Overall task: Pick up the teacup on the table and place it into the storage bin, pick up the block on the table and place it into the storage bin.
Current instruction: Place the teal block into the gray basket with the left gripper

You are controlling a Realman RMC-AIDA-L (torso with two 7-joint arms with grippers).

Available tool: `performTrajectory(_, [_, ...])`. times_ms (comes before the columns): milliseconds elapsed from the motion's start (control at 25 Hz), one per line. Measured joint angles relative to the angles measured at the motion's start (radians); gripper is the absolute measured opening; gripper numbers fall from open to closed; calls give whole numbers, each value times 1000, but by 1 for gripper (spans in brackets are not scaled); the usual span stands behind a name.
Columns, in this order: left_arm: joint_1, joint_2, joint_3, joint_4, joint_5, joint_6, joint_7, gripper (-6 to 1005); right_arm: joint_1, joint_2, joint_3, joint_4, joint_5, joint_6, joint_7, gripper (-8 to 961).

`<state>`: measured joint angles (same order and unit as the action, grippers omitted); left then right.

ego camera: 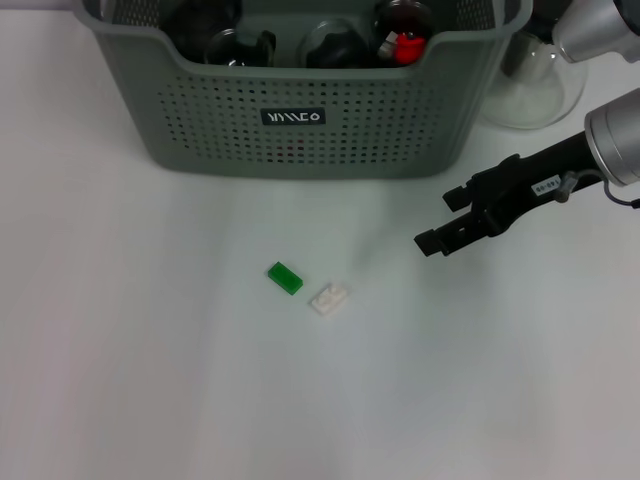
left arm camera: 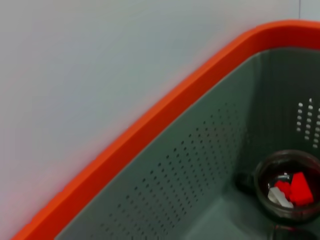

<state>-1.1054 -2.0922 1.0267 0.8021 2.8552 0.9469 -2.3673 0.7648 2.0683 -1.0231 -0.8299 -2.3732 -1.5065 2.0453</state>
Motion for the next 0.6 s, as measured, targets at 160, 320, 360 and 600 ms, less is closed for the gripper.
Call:
performTrajectory(160, [2, 2, 12, -26, 1, -7, 0, 408, 3, 2, 0, 0, -1, 1, 0, 945])
performTrajectory(320, [14, 1, 33, -45, 1, -34, -2, 409, 5, 3, -5, 0, -1, 7, 1, 944])
performTrajectory(360, [15, 0, 34, -48, 2, -39, -2, 409, 6, 3, -6, 0, -1, 8, 1, 944])
performTrajectory(600, [25, -4, 33, -42, 2, -38, -13, 441, 8, 3, -8, 0, -1, 8, 1, 944])
